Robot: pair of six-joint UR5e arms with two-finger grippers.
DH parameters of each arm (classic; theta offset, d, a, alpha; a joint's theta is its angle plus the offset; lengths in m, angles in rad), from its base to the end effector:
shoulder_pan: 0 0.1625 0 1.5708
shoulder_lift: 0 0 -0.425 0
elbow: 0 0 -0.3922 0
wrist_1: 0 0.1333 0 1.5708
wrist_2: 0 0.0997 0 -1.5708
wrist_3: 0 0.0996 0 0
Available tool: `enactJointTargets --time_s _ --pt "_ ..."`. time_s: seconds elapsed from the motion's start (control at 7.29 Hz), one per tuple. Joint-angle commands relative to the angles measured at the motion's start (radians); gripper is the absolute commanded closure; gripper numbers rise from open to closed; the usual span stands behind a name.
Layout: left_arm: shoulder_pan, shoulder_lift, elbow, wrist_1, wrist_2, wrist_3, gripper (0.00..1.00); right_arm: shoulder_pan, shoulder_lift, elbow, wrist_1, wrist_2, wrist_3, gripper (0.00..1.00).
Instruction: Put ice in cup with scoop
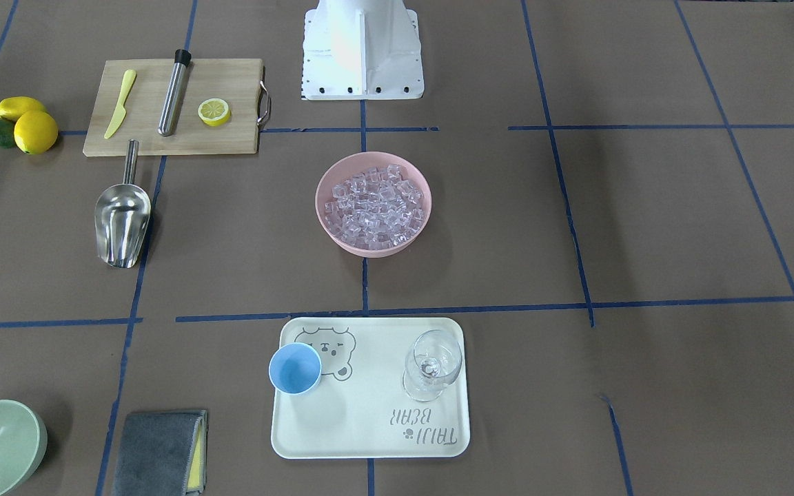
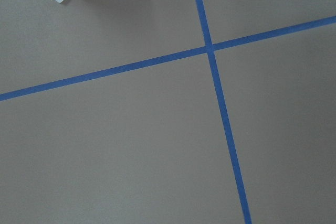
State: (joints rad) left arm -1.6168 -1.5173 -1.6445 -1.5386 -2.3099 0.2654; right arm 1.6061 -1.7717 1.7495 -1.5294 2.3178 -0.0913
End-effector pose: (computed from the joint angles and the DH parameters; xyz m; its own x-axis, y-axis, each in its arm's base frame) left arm -0.0877 -0.4647 0.6538 0.7241 0.2214 -0.6531 -0.1492 0.9749 0.1651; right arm 0.0800 -0.4058 0.6588 0.7339 -0.0783 0.6747 0.0318 0.9962 0.0810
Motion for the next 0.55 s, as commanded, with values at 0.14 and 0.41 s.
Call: enactJointTargets --time_s 0.14,0.41 --pt "0.0 -0.007 -0.002 0.0 0.0 0.0 0.0 0.0 -0.002 0.002 0.0 0.002 0.004 0.0" --pt "0.0 -0.009 -0.02 0.0 0.007 0.0 0.0 0.0 -0.002 0.025 0.002 0.003 0.004 0.0"
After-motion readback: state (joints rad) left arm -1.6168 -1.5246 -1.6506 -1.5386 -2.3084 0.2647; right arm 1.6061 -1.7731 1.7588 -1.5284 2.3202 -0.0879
